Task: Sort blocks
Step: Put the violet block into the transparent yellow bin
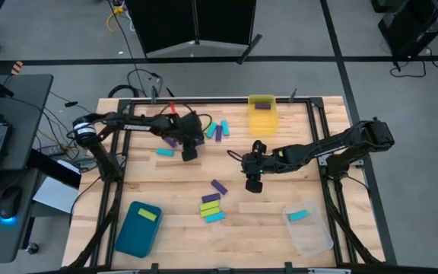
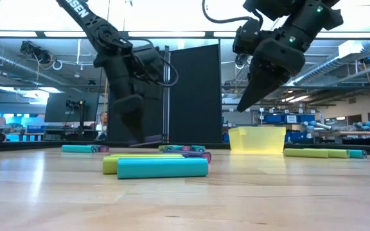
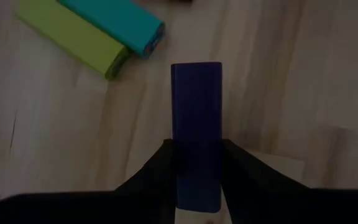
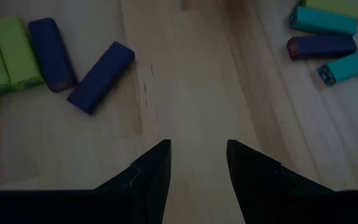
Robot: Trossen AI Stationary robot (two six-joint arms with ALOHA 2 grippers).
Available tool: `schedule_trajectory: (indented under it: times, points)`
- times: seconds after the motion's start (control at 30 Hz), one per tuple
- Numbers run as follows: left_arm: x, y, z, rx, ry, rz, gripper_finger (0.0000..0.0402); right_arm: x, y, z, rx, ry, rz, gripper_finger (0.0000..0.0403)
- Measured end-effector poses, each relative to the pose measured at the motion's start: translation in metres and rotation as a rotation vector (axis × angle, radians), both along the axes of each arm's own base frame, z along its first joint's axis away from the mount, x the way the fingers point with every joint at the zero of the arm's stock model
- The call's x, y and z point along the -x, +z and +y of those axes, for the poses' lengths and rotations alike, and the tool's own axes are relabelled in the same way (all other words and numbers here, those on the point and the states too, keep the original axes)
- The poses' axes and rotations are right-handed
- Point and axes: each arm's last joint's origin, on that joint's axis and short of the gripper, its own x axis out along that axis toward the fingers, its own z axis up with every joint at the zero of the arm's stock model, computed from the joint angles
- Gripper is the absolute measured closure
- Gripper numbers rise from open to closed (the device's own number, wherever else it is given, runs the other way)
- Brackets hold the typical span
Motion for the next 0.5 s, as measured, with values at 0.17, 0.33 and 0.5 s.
schedule_trajectory:
  times: [0.17,0.33,0.5]
  points:
    - [-0.006,0.001,-0.014,-0.009,-0.033,-0.005,0.0304,0.000,0.000,0.000,-0.012,-0.015,-0.005,0.0235]
    - [-0.009,0.002,-0.021,-0.004,-0.027,-0.015,0.0304,-0.001,0.001,0.000,-0.016,-0.018,-0.023,0.0235]
    - [-0.015,0.001,-0.032,0.009,-0.046,-0.058,0.0304,-0.006,0.005,0.001,-0.029,-0.012,-0.081,0.0235]
